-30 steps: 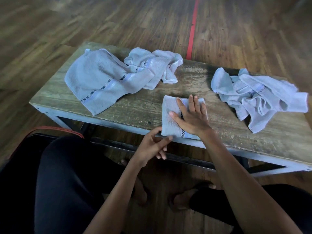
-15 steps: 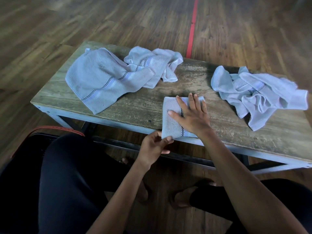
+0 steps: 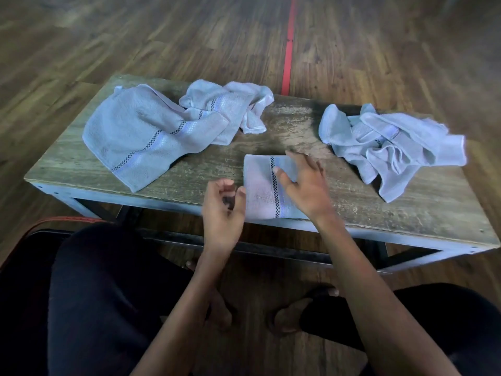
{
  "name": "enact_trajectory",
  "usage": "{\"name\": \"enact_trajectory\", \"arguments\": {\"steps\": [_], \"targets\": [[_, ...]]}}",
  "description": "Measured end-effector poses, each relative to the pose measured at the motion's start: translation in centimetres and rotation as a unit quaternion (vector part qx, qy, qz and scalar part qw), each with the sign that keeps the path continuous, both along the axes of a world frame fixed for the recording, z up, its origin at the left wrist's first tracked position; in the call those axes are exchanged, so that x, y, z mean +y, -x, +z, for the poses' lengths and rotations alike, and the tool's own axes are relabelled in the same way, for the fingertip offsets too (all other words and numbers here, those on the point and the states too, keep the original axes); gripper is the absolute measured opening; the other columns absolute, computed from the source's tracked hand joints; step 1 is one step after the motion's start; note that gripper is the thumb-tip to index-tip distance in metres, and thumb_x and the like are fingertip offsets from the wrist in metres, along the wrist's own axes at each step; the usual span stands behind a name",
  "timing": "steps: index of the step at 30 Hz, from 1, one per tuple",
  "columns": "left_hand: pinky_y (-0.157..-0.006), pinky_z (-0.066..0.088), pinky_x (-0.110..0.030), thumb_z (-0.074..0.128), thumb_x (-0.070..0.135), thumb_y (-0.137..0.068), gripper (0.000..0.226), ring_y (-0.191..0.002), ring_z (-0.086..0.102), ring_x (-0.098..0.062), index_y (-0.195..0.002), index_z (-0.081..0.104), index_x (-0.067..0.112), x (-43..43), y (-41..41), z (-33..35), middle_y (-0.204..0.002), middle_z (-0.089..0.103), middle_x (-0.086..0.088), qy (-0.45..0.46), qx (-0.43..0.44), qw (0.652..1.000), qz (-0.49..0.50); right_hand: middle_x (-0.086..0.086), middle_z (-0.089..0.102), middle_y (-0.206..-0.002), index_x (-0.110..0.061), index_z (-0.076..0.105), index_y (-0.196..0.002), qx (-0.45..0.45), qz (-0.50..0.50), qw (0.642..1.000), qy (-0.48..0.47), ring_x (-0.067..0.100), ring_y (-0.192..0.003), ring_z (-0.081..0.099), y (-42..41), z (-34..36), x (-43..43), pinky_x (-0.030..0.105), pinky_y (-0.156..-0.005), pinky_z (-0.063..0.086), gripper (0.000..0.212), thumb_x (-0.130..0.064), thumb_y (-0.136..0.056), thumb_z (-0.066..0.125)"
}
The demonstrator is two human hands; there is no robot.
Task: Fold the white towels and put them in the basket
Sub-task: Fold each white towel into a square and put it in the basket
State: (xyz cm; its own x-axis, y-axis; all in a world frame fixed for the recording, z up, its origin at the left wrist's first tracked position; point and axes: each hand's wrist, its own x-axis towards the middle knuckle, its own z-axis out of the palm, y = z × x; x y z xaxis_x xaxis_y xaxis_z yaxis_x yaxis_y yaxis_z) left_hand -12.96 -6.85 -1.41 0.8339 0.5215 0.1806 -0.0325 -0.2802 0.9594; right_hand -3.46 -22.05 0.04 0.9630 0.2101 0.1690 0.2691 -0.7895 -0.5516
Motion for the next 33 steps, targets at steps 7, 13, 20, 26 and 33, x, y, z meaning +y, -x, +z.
{"name": "enact_trajectory", "arguments": {"steps": [7, 13, 20, 26, 33], "targets": [[-0.109, 0.021, -0.039, 0.039, 0.04, -0.098, 0.05, -0.136, 0.036, -0.019, -0.142, 0.037, 0.018, -3.2, -7.2, 1.0, -0.146, 0.043, -0.002, -0.366, 0.112, 0.902, -0.199, -0.003, 0.06, -0.121, -0.027, 0.055, -0.118, 0.019, -0.156, 0.982, -0.106, 0.02, -0.119, 0.051, 4.0, -1.4, -4.9, 0.043, -0.106, 0.028, 0.041, -0.051, -0.084, 0.053], [-0.116, -0.006, -0.051, 0.016, 0.059, -0.096, 0.063, -0.147, -0.006, -0.017, -0.151, 0.009, 0.03, -3.6, -9.1, -1.7, -0.16, 0.001, 0.006, -0.524, 0.199, 0.783, -0.271, -0.005, 0.067, -0.096, -0.029, 0.067, -0.086, 0.074, -0.159, 0.972, -0.153, 0.02, -0.1, 0.059, 5.6, -3.8, -6.8, 0.053, -0.095, 0.042, 0.034, -0.057, -0.08, 0.049], [-0.115, -0.007, -0.054, 0.017, 0.073, -0.086, 0.079, -0.147, -0.006, -0.018, -0.151, 0.007, 0.03, -3.8, -8.9, -2.0, -0.16, 0.0, 0.006, -0.54, 0.186, 0.781, -0.252, -0.008, 0.049, -0.123, -0.032, 0.065, -0.092, 0.108, -0.165, 0.966, -0.165, 0.016, -0.127, 0.035, 6.1, -2.8, -6.1, 0.042, -0.114, 0.017, 0.006, -0.033, -0.086, 0.066], [-0.116, -0.007, -0.053, 0.019, 0.076, -0.085, 0.079, -0.147, -0.006, -0.016, -0.151, 0.007, 0.033, -3.8, -8.9, -1.9, -0.16, 0.0, 0.007, -0.529, 0.187, 0.788, -0.255, -0.006, 0.04, -0.131, -0.027, 0.065, -0.105, 0.151, -0.154, 0.967, -0.136, 0.015, -0.131, 0.025, 5.8, -2.6, -6.1, 0.034, -0.113, 0.009, 0.022, -0.04, -0.087, 0.064], [-0.115, -0.009, -0.052, 0.013, 0.076, -0.085, 0.077, -0.147, -0.008, -0.015, -0.15, 0.005, 0.035, -3.7, -9.0, -1.8, -0.16, -0.002, 0.008, -0.521, 0.189, 0.791, -0.257, -0.009, 0.033, -0.125, -0.015, 0.066, -0.088, 0.163, -0.137, 0.971, -0.105, 0.017, -0.127, 0.022, 5.7, -2.6, -6.1, 0.028, -0.106, 0.01, 0.04, -0.055, -0.081, 0.063]]}}
